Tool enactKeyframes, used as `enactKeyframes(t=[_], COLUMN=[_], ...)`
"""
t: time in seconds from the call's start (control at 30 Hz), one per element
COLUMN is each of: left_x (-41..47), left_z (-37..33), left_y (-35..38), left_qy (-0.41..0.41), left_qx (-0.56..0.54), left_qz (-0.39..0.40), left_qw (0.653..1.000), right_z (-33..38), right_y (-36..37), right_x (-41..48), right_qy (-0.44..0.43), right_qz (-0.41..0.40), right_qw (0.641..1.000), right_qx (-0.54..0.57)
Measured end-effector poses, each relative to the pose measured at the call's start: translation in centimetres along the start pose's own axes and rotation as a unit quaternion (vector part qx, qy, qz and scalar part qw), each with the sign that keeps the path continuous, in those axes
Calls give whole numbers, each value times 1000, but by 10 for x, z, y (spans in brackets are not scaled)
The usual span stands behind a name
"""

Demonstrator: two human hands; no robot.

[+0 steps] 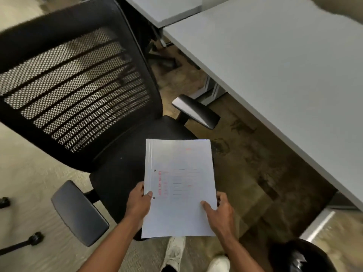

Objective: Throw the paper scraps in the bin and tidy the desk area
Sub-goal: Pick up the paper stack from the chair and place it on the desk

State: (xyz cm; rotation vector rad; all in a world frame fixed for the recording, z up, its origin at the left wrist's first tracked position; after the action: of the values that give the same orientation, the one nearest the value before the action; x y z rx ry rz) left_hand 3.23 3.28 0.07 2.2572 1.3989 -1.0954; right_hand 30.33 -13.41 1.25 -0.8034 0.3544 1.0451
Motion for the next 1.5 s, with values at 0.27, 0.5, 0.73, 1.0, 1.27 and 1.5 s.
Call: enactKeyframes(t=[0.27, 0.5, 0.73, 1.0, 1.27, 1.5], left_x=[-54, -90, -115, -127, -126, -118], left_z=[-70, -132, -185, -235, -285, -343], left_y=[49, 93, 136, 199, 274, 343], left_qy=[46, 96, 133, 157, 180, 197], left_qx=[40, 76, 120, 154, 192, 193], left_qz=[85, 155, 191, 205, 182, 150], left_qw=[994, 980, 965, 954, 947, 950], right_z=[12, 25, 32, 22, 19, 28], right_y=[-74, -145, -191, -258, -334, -420], right_x=[-72, -122, -157, -160, -140, -107], right_qy=[-10, -24, -35, -38, -59, -93], right_qz=[-47, -135, -193, -180, -142, -122], right_qw=[998, 986, 970, 972, 980, 982], right_qx=[42, 90, 142, 144, 129, 105])
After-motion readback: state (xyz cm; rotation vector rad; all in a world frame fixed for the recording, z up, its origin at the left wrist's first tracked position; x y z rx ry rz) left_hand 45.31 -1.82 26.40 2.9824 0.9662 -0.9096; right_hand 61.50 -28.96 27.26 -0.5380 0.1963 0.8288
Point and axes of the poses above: each hand's wrist, its own x-axis towards the middle knuckle, its own y-axis out of the palm, z = x × y, the point moved 9 cm from there along x, towards the middle knuckle, and after that the axes turned 13 degrees about z, right-handed, at the moved point
